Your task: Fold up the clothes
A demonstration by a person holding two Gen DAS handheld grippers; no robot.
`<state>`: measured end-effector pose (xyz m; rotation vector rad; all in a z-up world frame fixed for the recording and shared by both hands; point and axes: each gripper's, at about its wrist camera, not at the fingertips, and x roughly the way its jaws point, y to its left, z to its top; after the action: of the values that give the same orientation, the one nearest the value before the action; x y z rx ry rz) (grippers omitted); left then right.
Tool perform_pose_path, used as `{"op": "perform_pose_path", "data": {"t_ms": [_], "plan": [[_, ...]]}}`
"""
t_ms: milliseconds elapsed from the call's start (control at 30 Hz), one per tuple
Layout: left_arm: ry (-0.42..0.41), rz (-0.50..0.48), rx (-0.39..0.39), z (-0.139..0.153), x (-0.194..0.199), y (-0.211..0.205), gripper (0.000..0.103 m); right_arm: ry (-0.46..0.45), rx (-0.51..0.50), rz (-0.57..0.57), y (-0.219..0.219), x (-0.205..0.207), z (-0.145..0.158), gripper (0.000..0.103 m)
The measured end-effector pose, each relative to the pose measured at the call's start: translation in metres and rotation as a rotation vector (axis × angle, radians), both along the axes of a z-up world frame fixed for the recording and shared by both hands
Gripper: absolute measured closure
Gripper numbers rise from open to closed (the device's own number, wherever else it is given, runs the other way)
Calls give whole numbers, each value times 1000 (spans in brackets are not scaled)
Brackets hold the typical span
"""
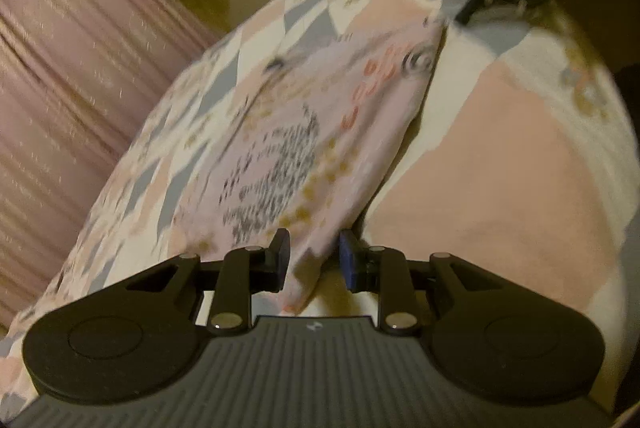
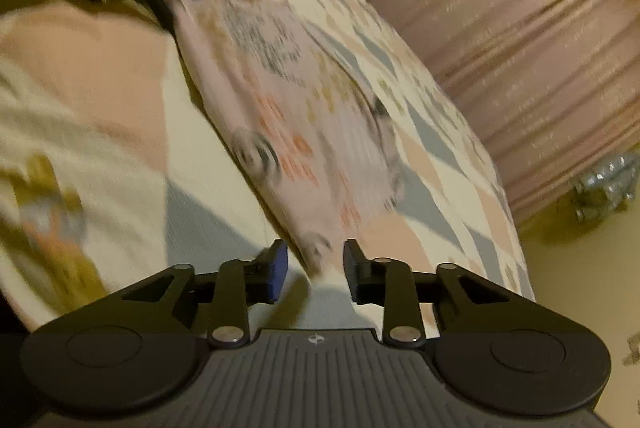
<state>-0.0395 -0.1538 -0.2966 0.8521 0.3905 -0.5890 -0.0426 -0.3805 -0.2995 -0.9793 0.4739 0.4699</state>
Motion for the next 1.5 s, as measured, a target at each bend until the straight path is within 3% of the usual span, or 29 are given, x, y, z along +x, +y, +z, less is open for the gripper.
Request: {"op": "perform_pose_path", "data": {"t_ms": [67, 167, 200, 267, 500, 633, 1167, 1500], "plan": [[4, -5, 1, -2, 3, -3, 79, 25, 29, 26, 13, 5, -1, 73], [24, 13, 31, -11, 13, -8, 80, 25, -9, 60, 25, 10, -9, 74], [28, 20, 43, -14, 17, -9, 86, 30, -23, 61, 25, 12, -12, 77], [29, 40, 59, -18, 21, -2, 89, 34, -31, 40, 19, 16, -14, 81], [42, 76, 48, -15, 22, 4, 89, 57, 3, -24, 2, 12, -10, 81], [25, 79, 61, -14, 18, 0, 88, 50, 2, 5, 17, 2, -9, 75], [59, 84, 49, -11, 20, 0, 87, 59, -11, 8, 38, -6, -11, 75], [54, 81, 49, -11, 20, 0, 84, 48, -20, 34, 48, -5, -8, 63]]}}
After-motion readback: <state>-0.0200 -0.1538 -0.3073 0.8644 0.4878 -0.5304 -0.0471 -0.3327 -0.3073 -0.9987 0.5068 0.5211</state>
